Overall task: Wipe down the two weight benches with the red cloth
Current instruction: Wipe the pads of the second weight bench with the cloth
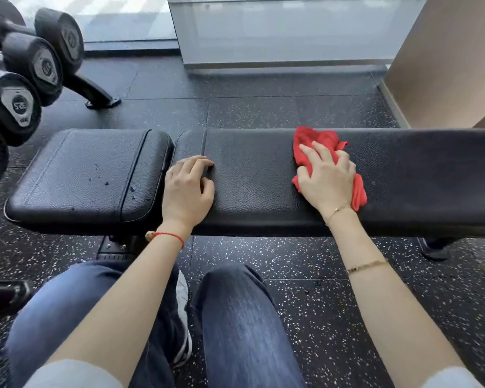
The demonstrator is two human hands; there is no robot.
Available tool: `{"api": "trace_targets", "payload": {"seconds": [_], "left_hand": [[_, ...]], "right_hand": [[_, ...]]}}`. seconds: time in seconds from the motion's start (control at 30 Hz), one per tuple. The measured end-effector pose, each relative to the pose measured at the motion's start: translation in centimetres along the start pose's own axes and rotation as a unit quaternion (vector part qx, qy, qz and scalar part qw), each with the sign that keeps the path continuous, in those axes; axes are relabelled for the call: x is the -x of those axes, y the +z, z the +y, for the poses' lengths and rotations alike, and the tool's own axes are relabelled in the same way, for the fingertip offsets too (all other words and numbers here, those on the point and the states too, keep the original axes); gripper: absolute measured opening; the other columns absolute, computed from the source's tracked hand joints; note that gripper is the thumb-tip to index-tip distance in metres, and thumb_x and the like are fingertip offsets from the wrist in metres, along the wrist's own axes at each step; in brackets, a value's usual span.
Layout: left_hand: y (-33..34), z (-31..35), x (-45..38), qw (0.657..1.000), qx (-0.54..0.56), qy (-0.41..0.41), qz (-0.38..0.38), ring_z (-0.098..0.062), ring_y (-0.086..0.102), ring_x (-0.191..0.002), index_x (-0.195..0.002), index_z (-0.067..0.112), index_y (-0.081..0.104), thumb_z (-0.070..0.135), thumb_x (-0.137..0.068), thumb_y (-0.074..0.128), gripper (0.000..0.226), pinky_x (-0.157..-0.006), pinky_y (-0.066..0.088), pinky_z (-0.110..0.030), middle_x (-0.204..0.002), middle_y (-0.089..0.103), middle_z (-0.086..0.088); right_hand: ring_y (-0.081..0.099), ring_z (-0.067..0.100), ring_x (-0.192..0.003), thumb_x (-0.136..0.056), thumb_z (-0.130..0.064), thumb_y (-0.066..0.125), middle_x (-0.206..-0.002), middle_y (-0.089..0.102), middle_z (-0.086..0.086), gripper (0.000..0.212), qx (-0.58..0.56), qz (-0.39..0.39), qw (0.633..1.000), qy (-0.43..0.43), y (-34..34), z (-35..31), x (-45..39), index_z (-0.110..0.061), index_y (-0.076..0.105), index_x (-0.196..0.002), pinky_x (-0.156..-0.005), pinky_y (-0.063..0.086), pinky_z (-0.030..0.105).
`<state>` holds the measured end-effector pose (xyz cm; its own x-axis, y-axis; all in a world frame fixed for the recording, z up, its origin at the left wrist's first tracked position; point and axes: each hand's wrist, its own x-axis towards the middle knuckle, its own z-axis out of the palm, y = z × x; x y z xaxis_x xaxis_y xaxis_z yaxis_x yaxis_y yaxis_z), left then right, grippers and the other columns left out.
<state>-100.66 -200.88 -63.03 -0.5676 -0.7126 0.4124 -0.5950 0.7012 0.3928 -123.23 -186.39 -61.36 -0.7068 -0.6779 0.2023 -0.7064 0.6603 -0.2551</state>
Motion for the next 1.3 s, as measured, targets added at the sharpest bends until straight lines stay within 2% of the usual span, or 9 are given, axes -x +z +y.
{"api": "trace_targets", "payload": {"seconds": [0.1, 0.27, 0.37, 0.47, 0.6, 0.73, 1.03, 1.17, 1.3], "left_hand": [[0.0, 0.0, -0.1, 1.0, 0.0, -0.001, -0.001, -0.023, 0.055, -0.118, -0.114, 0.018, 0.064, 0.017, -0.084, 0.051, 0.033, -0.106, 0.039, -0.044, -0.123, 0.063, 0.002], [0.0, -0.2, -0.2, 1.0, -0.001, 0.002, 0.003, -0.022, 0.055, -0.116, -0.112, 0.019, 0.063, 0.016, -0.083, 0.053, 0.031, -0.105, 0.04, -0.044, -0.121, 0.064, 0.004], [0.1, -0.2, -0.2, 1.0, -0.001, 0.0, 0.004, -0.022, 0.055, -0.116, -0.112, 0.019, 0.064, 0.017, -0.083, 0.052, 0.032, -0.105, 0.04, -0.044, -0.122, 0.064, 0.004], [0.0, -0.1, -0.1, 1.0, -0.003, 0.001, 0.004, -0.021, 0.054, -0.118, -0.113, 0.019, 0.063, 0.018, -0.084, 0.051, 0.032, -0.106, 0.039, -0.042, -0.123, 0.064, 0.004], [0.0, 0.1, 0.0, 1.0, -0.016, 0.006, 0.0, -0.025, 0.054, -0.118, -0.115, 0.016, 0.062, 0.016, -0.085, 0.051, 0.032, -0.107, 0.038, -0.043, -0.124, 0.062, 0.0], [0.1, 0.4, 0.0, 0.999, -0.037, 0.006, -0.008, -0.029, 0.053, -0.119, -0.115, 0.013, 0.06, 0.014, -0.085, 0.052, 0.032, -0.107, 0.038, -0.044, -0.125, 0.061, -0.004], [-0.3, 1.0, -0.1, 0.999, -0.042, -0.009, -0.031, -0.031, 0.052, -0.12, -0.117, 0.009, 0.061, 0.011, -0.086, 0.055, 0.032, -0.108, 0.037, -0.045, -0.126, 0.061, -0.008], [-0.4, 2.0, -0.2, 0.998, -0.018, -0.049, -0.037, -0.031, 0.051, -0.124, -0.116, 0.011, 0.064, 0.012, -0.086, 0.057, 0.031, -0.108, 0.037, -0.046, -0.126, 0.061, -0.008], [0.8, 4.4, -0.2, 0.999, -0.024, -0.009, -0.038, -0.029, 0.049, -0.126, -0.115, 0.013, 0.065, 0.017, -0.086, 0.057, 0.03, -0.11, 0.035, -0.047, -0.125, 0.061, -0.007]], "right_hand": [[0.03, 0.035, -0.133, -0.091, -0.038, 0.044, -0.153, 0.037, -0.01, 0.05, -0.002, -0.017, 1.0, 0.013, 0.6, -2.8, -1.5, -0.038, 0.045, -0.141, -0.112, 0.02, 0.042], [0.032, 0.032, -0.133, -0.089, -0.04, 0.043, -0.152, 0.037, -0.015, 0.053, -0.006, -0.066, 0.989, -0.131, 1.3, -7.3, 1.0, -0.04, 0.042, -0.142, -0.113, 0.022, 0.042], [0.036, 0.03, -0.13, -0.086, -0.041, 0.043, -0.149, 0.041, -0.017, 0.053, -0.016, -0.062, 0.981, -0.181, 0.9, -6.2, 3.2, -0.042, 0.046, -0.139, -0.112, 0.025, 0.041], [0.039, 0.027, -0.127, -0.083, -0.042, 0.041, -0.147, 0.043, -0.019, 0.054, -0.018, -0.03, 0.987, -0.156, 0.1, -2.6, 3.6, -0.043, 0.048, -0.137, -0.109, 0.026, 0.039], [0.04, 0.031, -0.124, -0.084, -0.041, 0.039, -0.147, 0.045, -0.016, 0.053, 0.001, 0.016, 0.999, -0.044, -1.0, 2.9, 1.5, -0.041, 0.051, -0.135, -0.106, 0.028, 0.04], [0.033, 0.035, -0.131, -0.091, -0.038, 0.045, -0.151, 0.041, -0.01, 0.049, 0.014, 0.006, 0.999, 0.04, -0.5, 2.5, -1.6, -0.038, 0.048, -0.139, -0.11, 0.024, 0.042], [0.036, 0.029, -0.131, -0.086, -0.043, 0.039, -0.15, 0.04, -0.018, 0.055, -0.002, -0.072, 0.981, -0.179, 0.2, -4.4, 3.0, -0.042, 0.044, -0.14, -0.111, 0.024, 0.04], [0.041, 0.027, -0.126, -0.082, -0.045, 0.037, -0.145, 0.046, -0.019, 0.055, -0.018, -0.025, 0.986, -0.161, -0.8, -0.2, 3.9, -0.042, 0.05, -0.136, -0.108, 0.028, 0.039], [0.04, 0.03, -0.125, -0.083, -0.041, 0.04, -0.146, 0.045, -0.016, 0.053, -0.002, 0.007, 0.998, -0.056, -1.2, 3.8, 1.8, -0.042, 0.051, -0.135, -0.107, 0.027, 0.039]]}}
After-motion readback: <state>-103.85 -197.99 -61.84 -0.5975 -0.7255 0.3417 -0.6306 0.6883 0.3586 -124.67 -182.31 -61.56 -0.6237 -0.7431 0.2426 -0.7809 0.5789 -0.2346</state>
